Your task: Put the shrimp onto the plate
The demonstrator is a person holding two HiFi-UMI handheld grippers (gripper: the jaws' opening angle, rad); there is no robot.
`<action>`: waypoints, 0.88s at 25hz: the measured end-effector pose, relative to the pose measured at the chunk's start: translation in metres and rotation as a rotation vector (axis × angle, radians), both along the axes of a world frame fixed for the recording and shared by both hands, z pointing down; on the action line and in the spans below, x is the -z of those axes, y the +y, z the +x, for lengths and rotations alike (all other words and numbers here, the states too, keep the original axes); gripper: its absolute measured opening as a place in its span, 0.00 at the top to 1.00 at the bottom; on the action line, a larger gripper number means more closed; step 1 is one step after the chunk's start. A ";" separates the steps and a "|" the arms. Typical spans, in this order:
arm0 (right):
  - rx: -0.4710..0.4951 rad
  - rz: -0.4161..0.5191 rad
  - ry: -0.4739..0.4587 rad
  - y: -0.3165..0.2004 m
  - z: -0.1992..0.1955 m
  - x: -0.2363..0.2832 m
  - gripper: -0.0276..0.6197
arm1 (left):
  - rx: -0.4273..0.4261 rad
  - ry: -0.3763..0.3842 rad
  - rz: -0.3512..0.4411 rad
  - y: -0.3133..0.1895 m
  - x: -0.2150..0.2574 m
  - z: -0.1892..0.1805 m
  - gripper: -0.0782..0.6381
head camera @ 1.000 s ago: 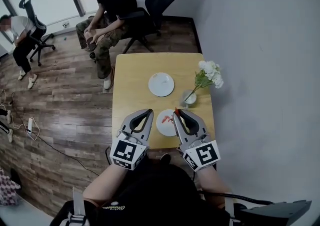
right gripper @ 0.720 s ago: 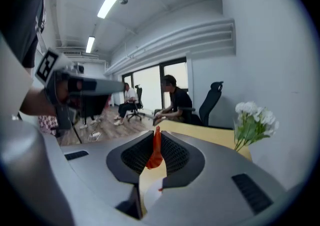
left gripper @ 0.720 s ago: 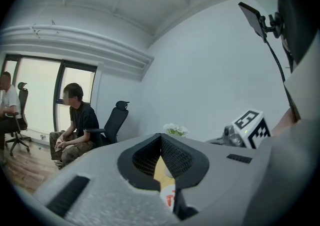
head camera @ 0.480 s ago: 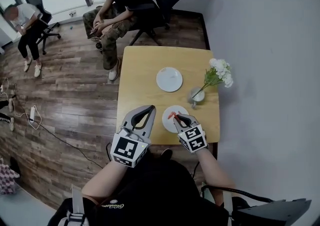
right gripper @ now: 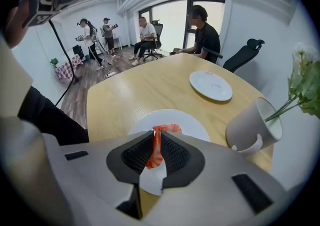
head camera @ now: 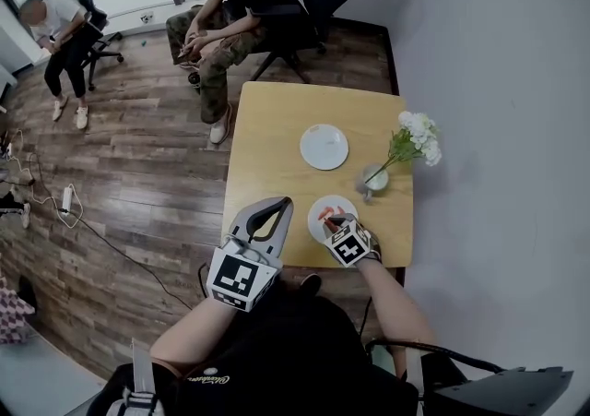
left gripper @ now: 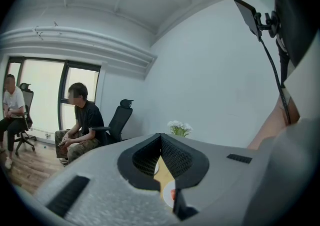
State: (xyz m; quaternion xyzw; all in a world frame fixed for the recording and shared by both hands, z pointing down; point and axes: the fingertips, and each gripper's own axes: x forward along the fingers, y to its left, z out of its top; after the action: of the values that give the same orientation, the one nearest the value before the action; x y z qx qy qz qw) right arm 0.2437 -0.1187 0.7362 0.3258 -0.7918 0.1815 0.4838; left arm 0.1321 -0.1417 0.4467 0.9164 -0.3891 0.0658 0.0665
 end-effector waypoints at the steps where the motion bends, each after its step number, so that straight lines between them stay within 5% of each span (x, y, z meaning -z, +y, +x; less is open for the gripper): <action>1: 0.008 -0.002 0.007 0.000 -0.001 -0.001 0.89 | -0.002 -0.001 0.004 0.001 0.001 -0.001 0.89; 22: 0.083 -0.074 0.094 0.000 -0.004 -0.027 0.88 | 0.038 -0.033 -0.010 0.005 -0.005 -0.019 0.89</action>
State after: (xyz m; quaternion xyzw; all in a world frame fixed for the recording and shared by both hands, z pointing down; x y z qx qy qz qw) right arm 0.2400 -0.1185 0.7632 0.2826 -0.7739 0.1748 0.5391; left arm 0.1131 -0.1362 0.4519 0.9074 -0.4070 0.0814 0.0660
